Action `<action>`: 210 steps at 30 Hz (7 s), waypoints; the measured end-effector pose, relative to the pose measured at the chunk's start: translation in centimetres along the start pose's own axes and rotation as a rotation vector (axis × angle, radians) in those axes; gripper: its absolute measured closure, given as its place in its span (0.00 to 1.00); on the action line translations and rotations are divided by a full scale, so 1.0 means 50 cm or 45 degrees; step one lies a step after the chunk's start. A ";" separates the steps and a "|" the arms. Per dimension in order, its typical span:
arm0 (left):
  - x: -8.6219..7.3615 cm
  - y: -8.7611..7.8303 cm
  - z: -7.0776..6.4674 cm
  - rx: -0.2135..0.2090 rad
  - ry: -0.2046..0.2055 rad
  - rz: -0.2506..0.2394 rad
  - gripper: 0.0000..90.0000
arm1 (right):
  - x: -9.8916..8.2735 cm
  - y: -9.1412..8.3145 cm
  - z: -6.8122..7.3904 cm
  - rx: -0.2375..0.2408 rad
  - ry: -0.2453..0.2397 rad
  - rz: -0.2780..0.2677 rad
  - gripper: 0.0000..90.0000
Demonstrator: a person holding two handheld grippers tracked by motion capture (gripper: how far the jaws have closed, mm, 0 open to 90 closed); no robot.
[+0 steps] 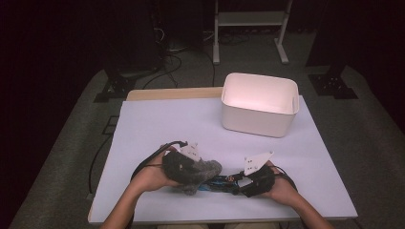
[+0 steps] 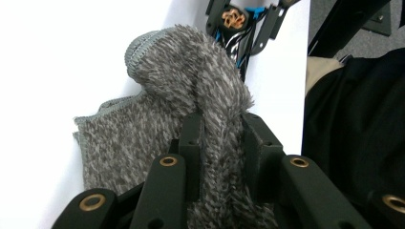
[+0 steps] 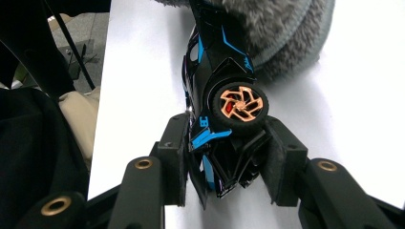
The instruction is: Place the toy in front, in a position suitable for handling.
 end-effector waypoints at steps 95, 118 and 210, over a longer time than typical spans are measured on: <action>-0.028 0.036 -0.002 -0.121 -0.116 -0.028 0.81 | 0.030 0.038 -0.028 0.007 0.026 0.162 0.21; -0.033 0.034 -0.016 -0.124 -0.115 -0.032 0.79 | -0.003 0.061 -0.009 0.028 -0.159 0.197 0.26; -0.050 0.033 0.066 -0.010 -0.214 -0.062 0.87 | -0.031 0.017 -0.017 -0.032 -0.080 0.122 0.30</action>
Point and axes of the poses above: each handheld gripper's, and its own axes: y roughly forward along the jaws, x roughly out of its top, z roughly to its left, the point moved 10 cm from there along y, roughly forward along the jaws, and after that the axes turned 12 degrees about -x, right-handed, at the moved point
